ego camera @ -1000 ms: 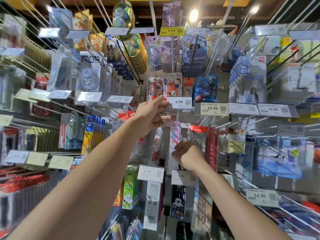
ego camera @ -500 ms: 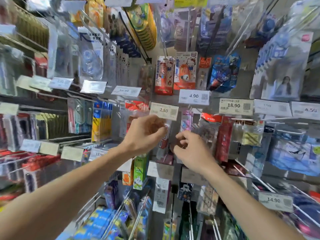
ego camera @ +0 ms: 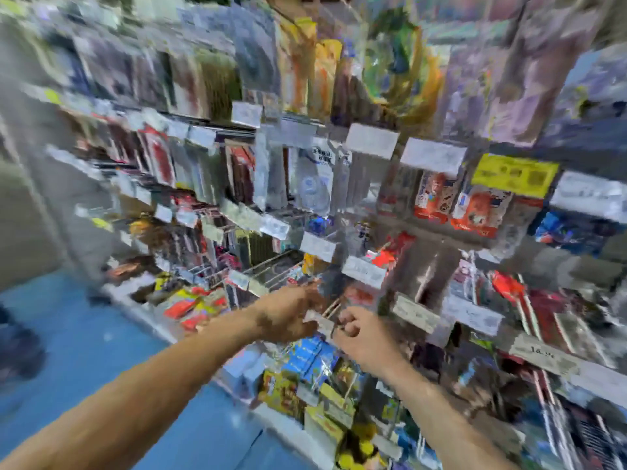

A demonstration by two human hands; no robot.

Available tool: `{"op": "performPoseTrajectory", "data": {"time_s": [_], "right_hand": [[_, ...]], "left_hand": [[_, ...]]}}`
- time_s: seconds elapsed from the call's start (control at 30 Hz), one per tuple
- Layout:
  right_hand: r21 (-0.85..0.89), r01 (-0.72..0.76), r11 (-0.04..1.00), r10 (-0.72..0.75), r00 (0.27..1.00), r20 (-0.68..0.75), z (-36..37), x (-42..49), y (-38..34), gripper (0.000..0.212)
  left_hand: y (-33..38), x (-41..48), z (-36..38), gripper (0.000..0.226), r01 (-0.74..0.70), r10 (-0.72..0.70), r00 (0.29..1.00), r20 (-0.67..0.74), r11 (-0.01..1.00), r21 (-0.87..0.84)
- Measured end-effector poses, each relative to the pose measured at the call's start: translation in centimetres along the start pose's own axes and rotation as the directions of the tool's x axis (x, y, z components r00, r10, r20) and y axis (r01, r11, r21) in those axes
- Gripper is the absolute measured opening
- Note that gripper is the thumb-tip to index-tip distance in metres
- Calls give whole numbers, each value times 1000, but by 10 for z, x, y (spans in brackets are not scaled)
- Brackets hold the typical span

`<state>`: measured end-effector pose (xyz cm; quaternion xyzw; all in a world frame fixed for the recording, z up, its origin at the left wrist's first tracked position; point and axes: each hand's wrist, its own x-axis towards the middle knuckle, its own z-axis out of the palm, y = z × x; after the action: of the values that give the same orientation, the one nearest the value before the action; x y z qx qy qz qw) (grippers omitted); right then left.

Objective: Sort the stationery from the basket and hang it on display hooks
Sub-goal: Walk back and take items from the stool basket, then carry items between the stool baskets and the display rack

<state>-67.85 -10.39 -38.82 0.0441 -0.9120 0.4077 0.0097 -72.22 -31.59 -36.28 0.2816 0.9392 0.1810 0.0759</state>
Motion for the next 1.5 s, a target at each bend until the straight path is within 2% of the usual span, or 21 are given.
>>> {"op": "performPoseTrajectory", "data": {"time_s": [0.13, 0.2, 0.33, 0.5, 0.6, 0.7, 0.8, 0.87, 0.93, 1.13, 1.2, 1.3, 1.4, 1.47, 1.5], "right_hand": [[36, 117, 993, -120, 986, 116, 15, 4, -71, 29], [28, 210, 977, -211, 956, 201, 20, 2, -107, 27], [-31, 415, 909, -383, 864, 326, 33, -14, -168, 27], [114, 573, 812, -546, 674, 497, 67, -72, -233, 36], [222, 678, 701, -665, 509, 547, 89, -120, -268, 43], [351, 709, 611, -729, 332, 599, 114, -186, -304, 46], [471, 722, 508, -781, 155, 605, 141, -258, -336, 45], [543, 715, 440, -791, 22, 612, 152, -313, -355, 43], [599, 708, 374, -787, -99, 609, 160, -373, -371, 40], [757, 613, 227, -721, -417, 553, 166, -571, -386, 41], [796, 585, 158, -681, -519, 517, 162, -639, -381, 43], [838, 535, 104, -611, -631, 478, 143, -742, -369, 44], [875, 482, 45, -528, -732, 430, 124, -841, -355, 43], [899, 437, 26, -488, -779, 393, 110, -903, -345, 39], [909, 416, 24, -477, -795, 376, 104, -930, -341, 39]], "left_hand": [[-1, -79, -36, 69, 199, -209, 976, -62, 971, -134], [-5, -117, -45, 61, 354, -362, 929, -75, 930, -101], [-4, -210, -57, 48, 524, -538, 817, -208, 843, -122], [39, -337, -56, 55, 720, -765, 563, -314, 640, -268], [76, -415, -47, 59, 783, -840, 414, -351, 525, -333], [133, -497, -35, 61, 850, -908, 232, -349, 363, -380], [195, -571, -19, 62, 846, -938, 41, -343, 215, -488], [242, -617, -1, 60, 823, -934, -113, -339, 103, -559], [291, -662, 19, 72, 787, -910, -263, -321, -10, -617], [460, -769, 98, 81, 635, -785, -590, -186, -309, -708], [520, -791, 123, 85, 591, -723, -669, -171, -378, -713], [612, -817, 160, 57, 450, -626, -779, -39, -515, -729], [696, -854, 204, 60, 345, -527, -850, 8, -567, -748], [749, -876, 228, 28, 286, -482, -875, 35, -576, -766], [772, -886, 238, 23, 256, -449, -893, 46, -588, -767]]}}
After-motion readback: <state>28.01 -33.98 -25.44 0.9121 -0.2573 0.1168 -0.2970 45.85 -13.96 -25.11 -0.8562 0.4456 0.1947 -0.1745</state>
